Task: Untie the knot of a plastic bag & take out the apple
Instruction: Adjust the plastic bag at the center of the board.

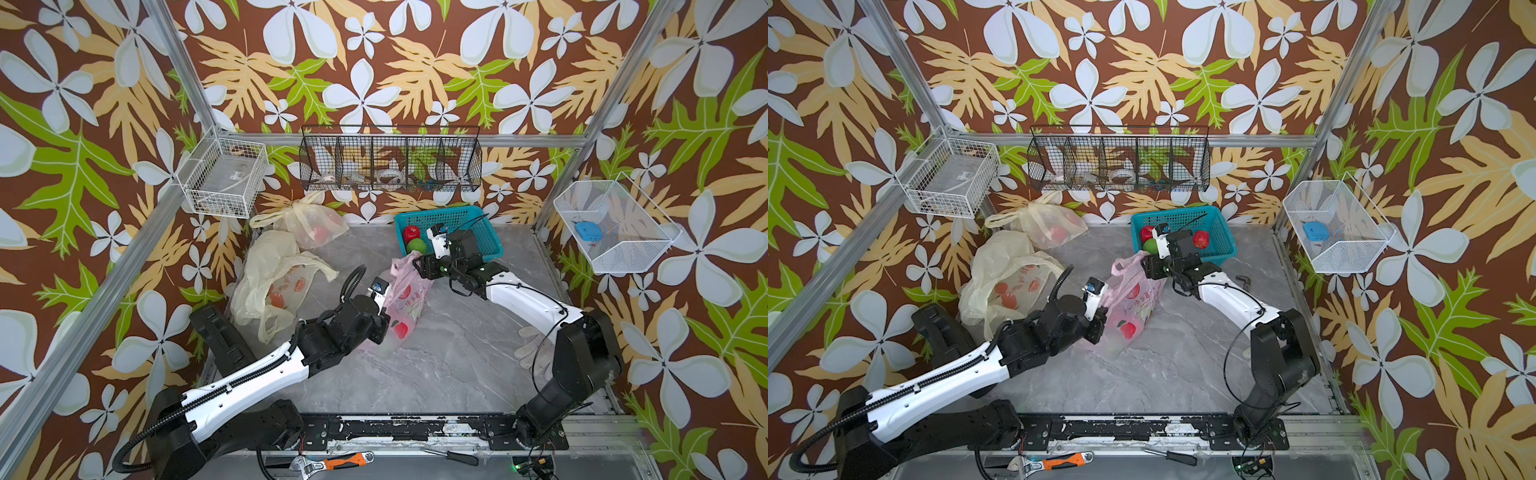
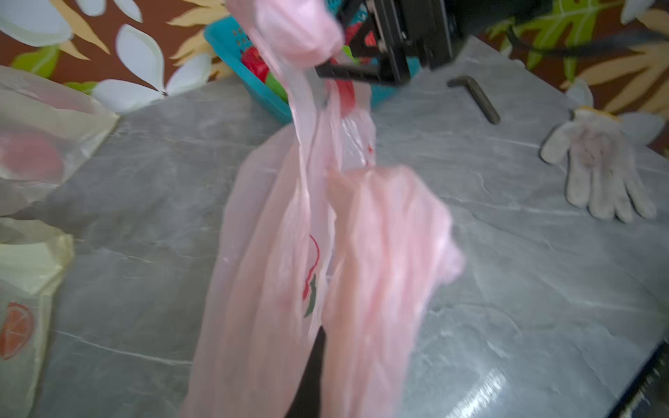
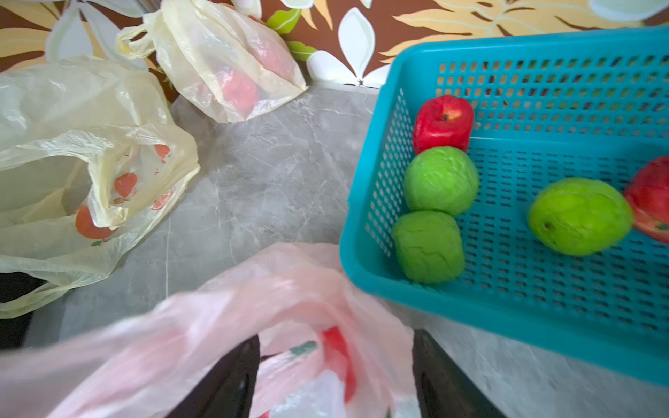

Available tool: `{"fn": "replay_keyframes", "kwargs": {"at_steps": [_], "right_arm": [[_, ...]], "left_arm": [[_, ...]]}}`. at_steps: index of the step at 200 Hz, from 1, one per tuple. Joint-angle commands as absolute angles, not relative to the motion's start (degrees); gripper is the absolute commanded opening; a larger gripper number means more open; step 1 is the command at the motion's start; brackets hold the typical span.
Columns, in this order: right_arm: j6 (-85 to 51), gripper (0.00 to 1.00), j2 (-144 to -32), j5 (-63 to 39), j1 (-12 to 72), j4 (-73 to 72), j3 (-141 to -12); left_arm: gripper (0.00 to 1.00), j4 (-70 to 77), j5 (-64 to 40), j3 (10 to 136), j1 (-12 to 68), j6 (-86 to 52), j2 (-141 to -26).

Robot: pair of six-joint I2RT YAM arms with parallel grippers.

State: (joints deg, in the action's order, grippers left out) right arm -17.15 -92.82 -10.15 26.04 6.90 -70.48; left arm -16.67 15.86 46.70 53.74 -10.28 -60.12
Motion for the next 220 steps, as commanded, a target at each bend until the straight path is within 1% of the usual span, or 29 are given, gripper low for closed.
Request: {"fn": "replay_keyframes", "kwargs": {"at_steps": [1, 4, 9, 13, 17, 19, 42, 64, 80, 97, 112, 125, 132, 138, 143, 145, 150, 155, 160, 166, 172, 182, 190, 220], "right_arm": [[-23.35, 0.76, -88.31, -7.57, 26.50, 10.58, -67.49], [-23.89, 0.78, -87.42, -7.81, 26.72, 10.55, -66.71], [-24.93, 0.84, -85.98, -8.03, 27.01, 10.48, -65.39], [-25.66, 0.90, -84.93, -8.07, 27.39, 10.54, -64.40], [-26.29, 0.99, -83.79, -8.02, 27.82, 10.55, -63.44], [-26.68, 1.00, -83.20, -7.83, 27.98, 10.55, -62.99], [-30.18, 1.00, -78.11, -7.79, 31.64, 10.10, -58.54], [-34.95, 0.98, -76.49, -11.35, 34.43, 7.34, -54.71], [-38.31, 0.96, -77.08, -14.86, 35.53, 3.46, -52.41], [-40.61, 0.91, -79.53, -18.23, 36.84, 0.01, -51.81], [-40.43, 0.88, -82.39, -19.53, 38.42, -0.65, -53.12], [-39.42, 0.85, -84.03, -19.14, 40.17, -1.89, -53.58], [-39.33, 0.82, -84.60, -18.84, 41.02, -3.07, -53.23], [-39.55, 0.77, -84.83, -18.96, 41.71, -4.36, -52.63], [-39.71, 0.72, -85.05, -18.99, 42.20, -5.32, -52.08], [-39.88, 0.69, -85.16, -18.92, 42.34, -5.57, -51.91], [-40.11, 0.60, -85.24, -18.77, 42.74, -6.16, -51.35], [-40.34, 0.43, -85.26, -18.23, 43.06, -6.25, -50.81], [-40.44, 0.31, -85.03, -17.44, 43.38, -6.24, -50.21], [-40.36, 0.21, -84.73, -16.18, 43.71, -5.91, -49.51], [-40.25, 0.14, -84.36, -15.47, 43.92, -5.59, -48.72], [-40.16, 0.08, -83.64, -14.88, 44.01, -5.53, -47.19], [-40.18, 0.04, -82.94, -14.62, 43.97, -5.42, -46.11], [-39.86, 0.03, -80.46, -12.98, 44.42, -4.17, -43.08]], "left_arm": [[0.00, -15.29, 13.01, 43.53, 55.99, -10.69, -56.01], [0.00, -14.62, 12.45, 42.94, 56.39, -10.71, -55.25], [0.00, -13.52, 11.55, 41.86, 56.82, -10.83, -54.09], [0.00, -12.61, 10.63, 41.08, 57.13, -10.94, -53.05], [0.00, -11.75, 9.93, 40.33, 57.41, -11.02, -52.23], [0.00, -11.40, 9.45, 40.03, 57.51, -11.06, -51.82], [0.00, -10.93, 9.11, 38.26, 57.93, -11.30, -49.65], [0.00, -10.37, 9.04, 38.31, 57.98, -10.68, -50.24], [0.00, -8.75, 7.52, 38.34, 57.94, -10.06, -51.61], [0.00, -7.91, 6.55, 38.58, 57.93, -9.53, -53.73], [0.00, -7.91, 6.04, 39.14, 57.96, -9.32, -55.40], [0.00, -8.05, 7.58, 39.44, 57.97, -9.44, -56.36], [0.00, -8.15, 8.14, 39.56, 57.92, -9.37, -56.63], [0.00, -8.26, 8.51, 39.70, 57.92, -9.35, -56.56], [0.06, -8.26, 8.85, 39.64, 57.94, -9.36, -56.43], [0.10, -8.31, 8.91, 39.73, 57.92, -9.37, -56.38], [0.17, -8.39, 9.26, 39.73, 57.94, -9.41, -55.96], [0.24, -8.56, 9.68, 39.81, 57.94, -9.71, -55.40], [0.31, -8.72, 10.32, 39.82, 57.92, -9.74, -54.79], [0.38, -9.01, 11.15, 39.95, 57.97, -9.71, -53.74], [0.45, -9.27, 11.85, 39.98, 57.92, -9.68, -52.62], [0.53, -9.64, 12.87, 40.32, 57.85, -9.74, -50.52], [0.57, -10.19, 13.90, 40.87, 57.85, -9.59, -49.03], [0.64, -12.35, 15.25, 43.99, 55.92, -9.26, -45.17]]}}
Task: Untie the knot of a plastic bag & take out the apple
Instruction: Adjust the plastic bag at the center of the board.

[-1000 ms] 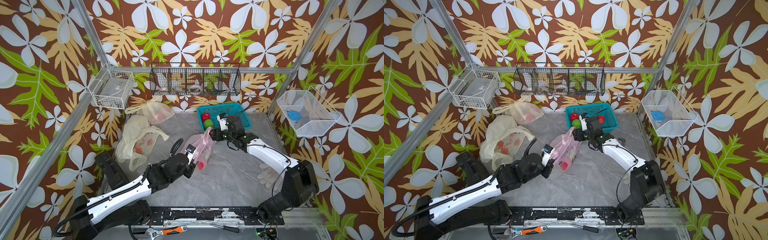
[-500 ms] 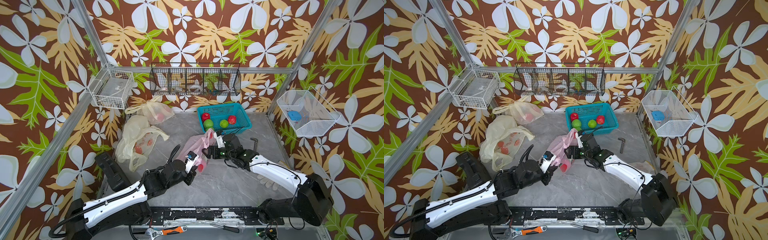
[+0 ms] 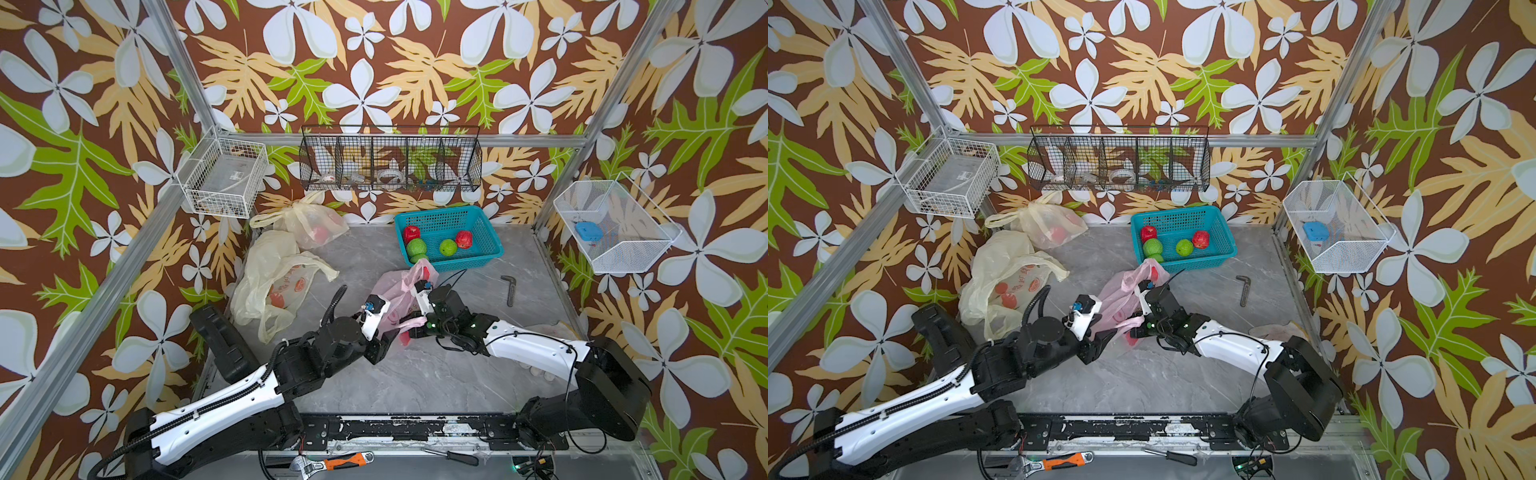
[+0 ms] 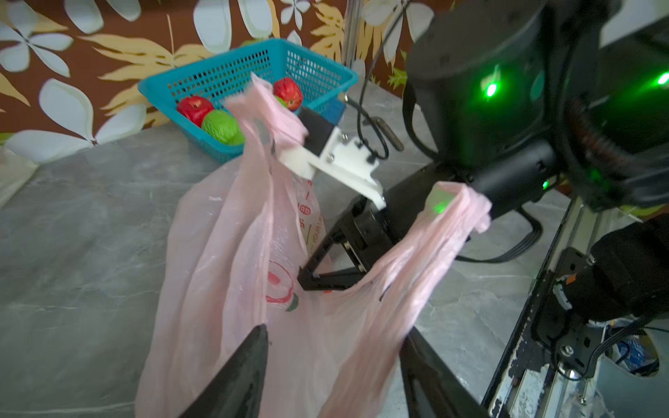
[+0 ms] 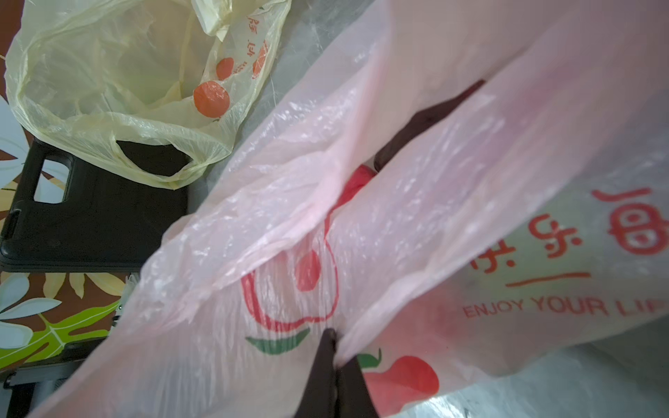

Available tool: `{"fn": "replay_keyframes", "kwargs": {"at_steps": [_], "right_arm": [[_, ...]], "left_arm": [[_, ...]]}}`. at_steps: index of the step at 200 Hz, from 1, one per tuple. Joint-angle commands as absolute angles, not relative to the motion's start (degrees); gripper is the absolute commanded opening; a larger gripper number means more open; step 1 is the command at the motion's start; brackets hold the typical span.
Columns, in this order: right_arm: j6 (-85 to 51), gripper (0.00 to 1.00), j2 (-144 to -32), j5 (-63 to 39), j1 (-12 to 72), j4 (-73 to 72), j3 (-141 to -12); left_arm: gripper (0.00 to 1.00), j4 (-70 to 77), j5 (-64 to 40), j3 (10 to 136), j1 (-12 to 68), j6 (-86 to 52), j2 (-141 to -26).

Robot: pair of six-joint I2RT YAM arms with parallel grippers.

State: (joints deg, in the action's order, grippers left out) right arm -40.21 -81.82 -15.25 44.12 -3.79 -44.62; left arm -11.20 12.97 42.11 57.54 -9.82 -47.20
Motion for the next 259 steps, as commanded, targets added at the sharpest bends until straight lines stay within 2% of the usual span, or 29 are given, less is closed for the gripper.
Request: {"fn": "replay_keyframes", "kwargs": {"at_steps": [1, 25, 55, 92, 122, 148, 164, 189, 211, 235, 259], "right_arm": [[-39.84, 0.03, -80.44, -12.91, 44.45, -4.15, -42.99], [-39.83, 0.02, -79.02, -12.74, 44.66, -4.21, -41.14], [-39.44, 0.02, -76.98, -11.87, 45.09, -5.38, -39.42], [-39.04, 0.02, -76.03, -11.77, 45.23, -6.19, -37.92], [-38.89, 0.02, -75.86, -12.06, 45.33, -6.34, -36.70], [-39.41, 0.02, -74.96, -12.73, 45.45, -6.24, -34.59], [-39.64, 0.02, -74.14, -13.09, 45.61, -5.78, -33.42], [-38.87, 0.02, -73.52, -13.78, 46.11, -2.11, -31.86], [-39.19, 0.02, -73.97, -13.40, 48.17, 3.53, -29.74], [-40.42, 0.02, -74.83, -10.84, 53.41, 8.10, -27.57], [-44.41, 0.03, -74.52, -10.46, 57.81, 6.73, -24.47]], "left_arm": [[0.64, -12.37, 15.10, 44.05, 55.82, -9.29, -45.04], [0.68, -12.32, 14.58, 44.83, 51.21, -12.38, -44.99], [0.66, -14.05, 11.16, 46.25, 44.82, -16.76, -51.67], [0.57, -17.27, 3.84, 51.39, 45.88, -15.65, -66.44], [0.63, -16.27, 5.96, 52.38, 49.56, -16.23, -74.45], [0.63, -16.39, 11.52, 52.37, 49.66, -18.68, -80.22], [0.54, -16.44, 16.33, 52.59, 49.66, -21.34, -82.46], [0.29, -14.90, 19.23, 51.83, 49.53, -23.65, -83.13], [0.13, -13.70, 20.44, 50.03, 48.58, -25.44, -81.68], [0.03, -12.00, 21.39, 46.08, 47.23, -27.64, -78.63], [0.00, -9.89, 20.31, 42.05, 46.93, -29.29, -76.19]]}}
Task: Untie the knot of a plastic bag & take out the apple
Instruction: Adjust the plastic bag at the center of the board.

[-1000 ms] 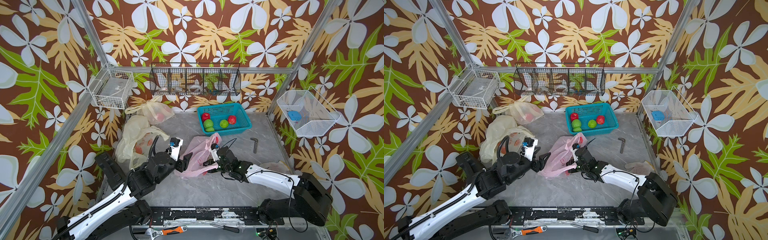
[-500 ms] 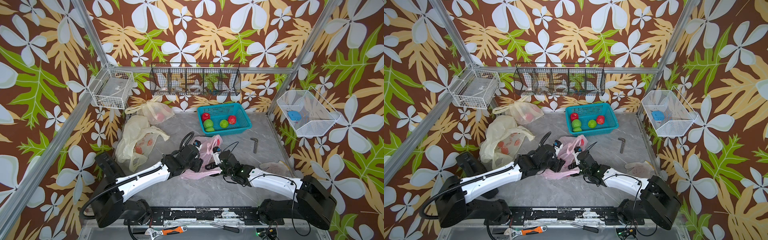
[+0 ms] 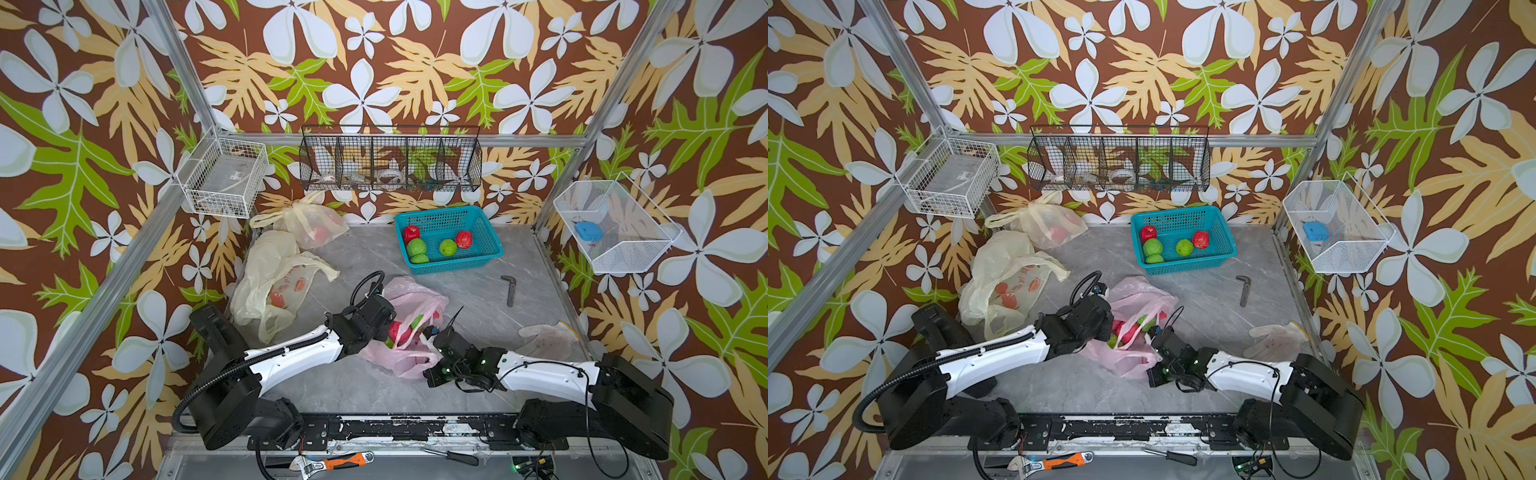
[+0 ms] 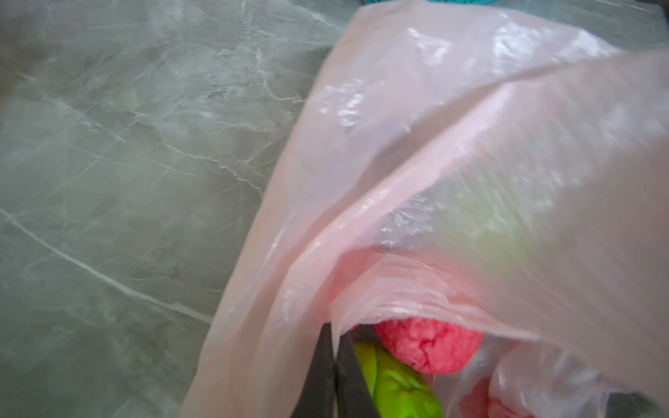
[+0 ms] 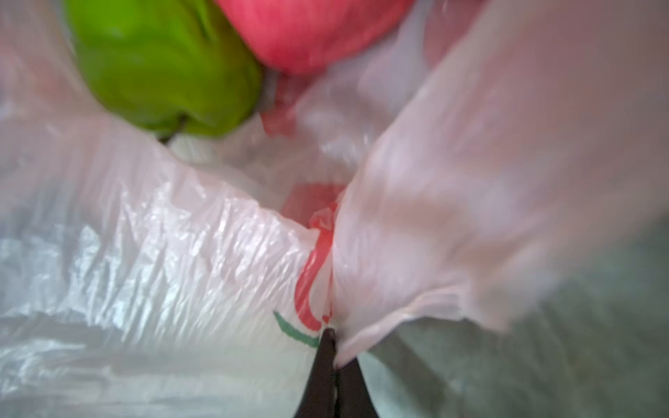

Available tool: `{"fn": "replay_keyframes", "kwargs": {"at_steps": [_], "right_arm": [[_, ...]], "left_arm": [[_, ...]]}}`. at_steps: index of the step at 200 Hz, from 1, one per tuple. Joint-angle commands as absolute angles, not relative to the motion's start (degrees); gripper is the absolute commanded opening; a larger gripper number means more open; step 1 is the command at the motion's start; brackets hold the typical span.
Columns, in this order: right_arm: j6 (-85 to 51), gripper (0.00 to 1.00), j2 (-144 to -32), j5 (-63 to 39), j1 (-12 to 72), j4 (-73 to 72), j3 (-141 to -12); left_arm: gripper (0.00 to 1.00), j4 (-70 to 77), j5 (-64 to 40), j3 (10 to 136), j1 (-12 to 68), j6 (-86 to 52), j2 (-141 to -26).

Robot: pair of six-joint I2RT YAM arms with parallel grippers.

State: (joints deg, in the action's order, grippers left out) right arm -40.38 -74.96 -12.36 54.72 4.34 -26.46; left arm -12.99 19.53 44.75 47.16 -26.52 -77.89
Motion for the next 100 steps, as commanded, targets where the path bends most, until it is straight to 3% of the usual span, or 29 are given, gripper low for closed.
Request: {"fn": "replay_keyframes", "kwargs": {"at_steps": [1, 21, 56, 73, 100], "right_arm": [[-44.57, 0.03, -74.39, -10.28, 58.04, 6.66, -24.37], [-46.47, 0.12, -70.71, -6.01, 61.40, 6.93, -23.55], [-47.35, 0.35, -59.27, 1.22, 63.76, 13.04, -24.70], [-47.83, 0.37, -53.03, 3.35, 63.90, 16.85, -25.76], [-47.47, 0.34, -46.35, 6.15, 63.90, 19.80, -27.72]], "left_arm": [[0.00, -9.78, 20.22, 41.90, 46.93, -29.32, -76.15], [0.01, -8.41, 17.93, 39.31, 46.92, -30.53, -74.12], [0.39, -8.24, 13.45, 36.00, 47.65, -31.08, -68.60], [0.51, -10.56, 13.45, 35.79, 48.68, -31.50, -65.95], [0.56, -12.59, 13.31, 34.97, 50.45, -33.36, -61.43]]}}
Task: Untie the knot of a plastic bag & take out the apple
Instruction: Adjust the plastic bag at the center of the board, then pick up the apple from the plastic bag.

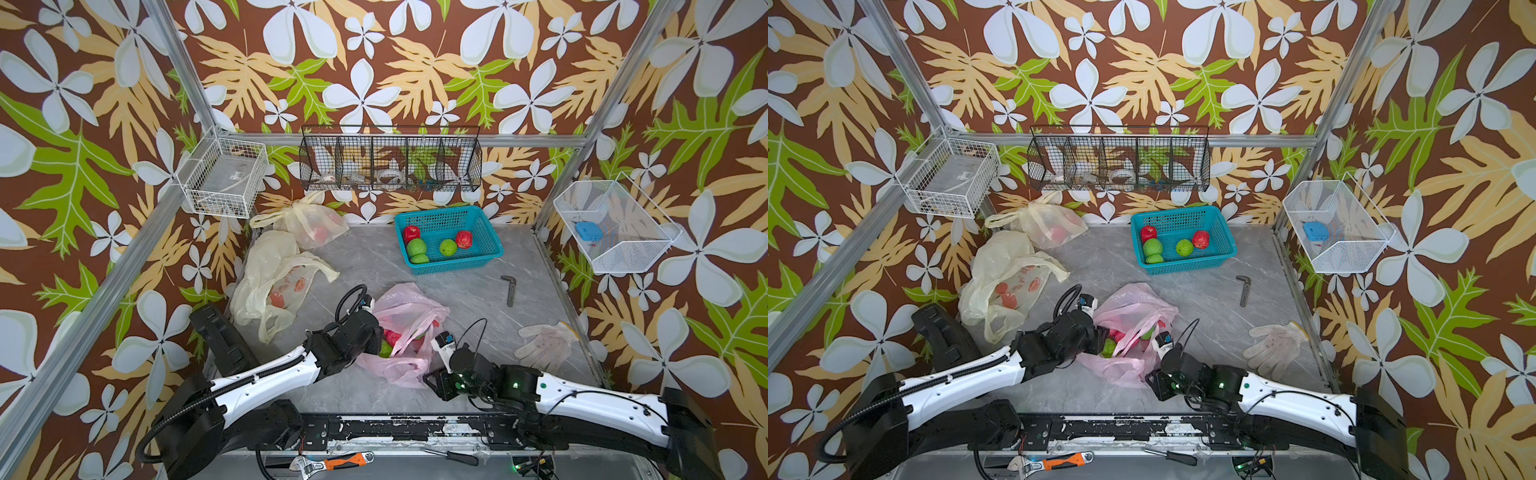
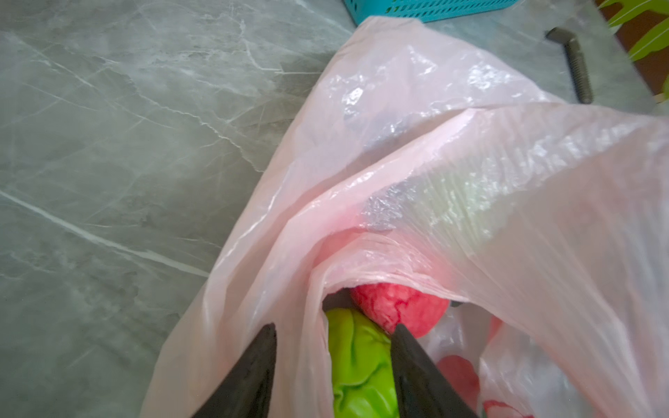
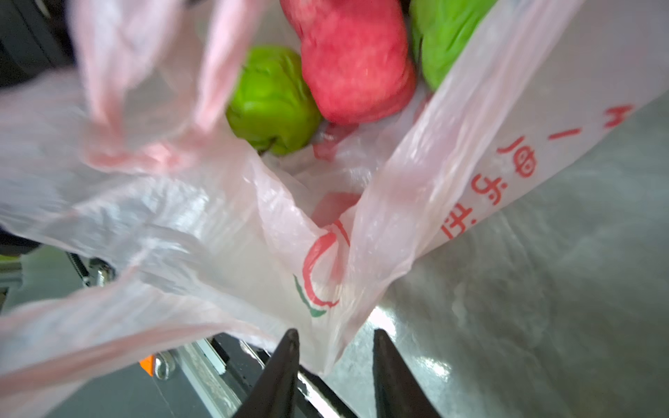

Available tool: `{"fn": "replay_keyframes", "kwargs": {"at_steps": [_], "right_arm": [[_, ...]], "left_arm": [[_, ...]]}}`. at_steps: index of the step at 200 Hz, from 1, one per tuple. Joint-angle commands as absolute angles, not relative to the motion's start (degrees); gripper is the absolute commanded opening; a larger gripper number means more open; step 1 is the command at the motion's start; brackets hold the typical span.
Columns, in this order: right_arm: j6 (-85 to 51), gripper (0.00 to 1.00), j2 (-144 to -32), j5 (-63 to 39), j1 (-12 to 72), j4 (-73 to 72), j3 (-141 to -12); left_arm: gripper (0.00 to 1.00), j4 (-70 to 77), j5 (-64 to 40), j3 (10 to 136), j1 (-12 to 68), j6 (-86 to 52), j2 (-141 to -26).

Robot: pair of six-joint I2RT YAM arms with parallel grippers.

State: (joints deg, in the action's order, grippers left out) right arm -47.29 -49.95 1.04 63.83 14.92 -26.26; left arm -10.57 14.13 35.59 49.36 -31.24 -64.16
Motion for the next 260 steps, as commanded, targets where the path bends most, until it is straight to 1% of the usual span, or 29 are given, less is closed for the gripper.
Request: {"fn": "replay_keyframes", "kwargs": {"at_steps": [1, 21, 45, 62, 88, 104, 117, 144, 161, 176, 184, 200, 204, 209, 214, 223, 229, 243, 260], "right_arm": [[-47.42, 0.34, -46.25, 6.15, 63.90, 19.88, -27.84], [-45.65, 0.31, -46.71, 6.65, 63.92, 20.00, -30.36], [-42.25, 0.27, -52.72, 6.24, 63.90, 19.16, -34.20], [-40.56, 0.23, -57.76, 6.05, 63.89, 17.07, -36.49], [-38.96, 0.19, -65.15, 1.39, 63.89, 10.48, -40.52], [-38.28, 0.18, -68.78, -0.64, 64.59, 7.56, -42.99], [-36.98, 0.17, -71.55, -1.67, 65.42, 6.57, -45.00], [-35.20, 0.16, -77.40, -3.76, 65.75, 6.79, -47.59], [-34.44, 0.17, -80.21, -2.74, 65.74, 6.33, -47.68], [-33.52, 0.20, -82.38, -1.11, 65.74, 6.89, -48.46], [-33.10, 0.23, -83.48, 0.06, 65.68, 7.42, -49.11], [-31.99, 0.33, -85.25, 2.03, 65.74, 7.91, -50.38], [-31.57, 0.37, -85.69, 2.47, 65.74, 7.86, -50.63], [-31.26, 0.41, -86.13, 2.85, 65.79, 7.83, -50.89], [-30.70, 0.47, -86.72, 3.19, 65.73, 7.70, -51.23], [-29.48, 0.56, -87.77, 3.71, 65.74, 7.69, -51.95], [-28.43, 0.60, -88.62, 3.98, 65.74, 7.96, -52.75], [-26.01, 0.66, -90.88, 4.56, 65.74, 9.27, -54.94], [-23.53, 0.71, -93.61, 5.59, 65.74, 10.66, -56.87]], "left_arm": [[0.56, -12.67, 13.29, 34.89, 50.49, -33.51, -61.26], [0.57, -14.28, 13.35, 33.83, 51.94, -35.98, -58.96], [0.57, -15.98, 13.33, 31.46, 54.25, -39.57, -57.42], [0.55, -15.90, 12.83, 29.04, 56.08, -41.99, -57.05], [0.50, -16.11, 13.35, 26.23, 58.29, -45.17, -56.64], [0.45, -15.78, 13.61, 24.86, 58.79, -46.56, -56.19], [0.37, -15.13, 14.08, 23.99, 58.89, -47.39, -55.67], [0.25, -13.94, 15.18, 22.94, 58.94, -47.79, -54.46], [0.20, -13.82, 15.56, 22.86, 58.91, -47.65, -54.45], [0.17, -13.97, 15.65, 22.90, 58.93, -47.46, -54.82], [0.16, -14.11, 15.71, 22.86, 58.89, -47.44, -55.04], [0.15, -13.93, 15.73, 22.86, 58.90, -47.39, -55.36], [0.16, -13.89, 15.65, 22.87, 58.92, -47.53, -55.48], [0.19, -13.93, 15.71, 22.90, 58.97, -47.63, -55.53], [0.24, -13.90, 15.74, 22.94, 58.93, -47.83, -55.60], [0.37, -13.86, 15.75, 22.91, 58.95, -48.28, -55.70], [0.43, -13.70, 15.64, 22.78, 58.92, -48.53, -55.77], [0.53, -13.49, 15.76, 22.59, 58.95, -49.15, -56.13], [0.57, -13.45, 16.40, 22.15, 58.89, -49.84, -56.71]]}}
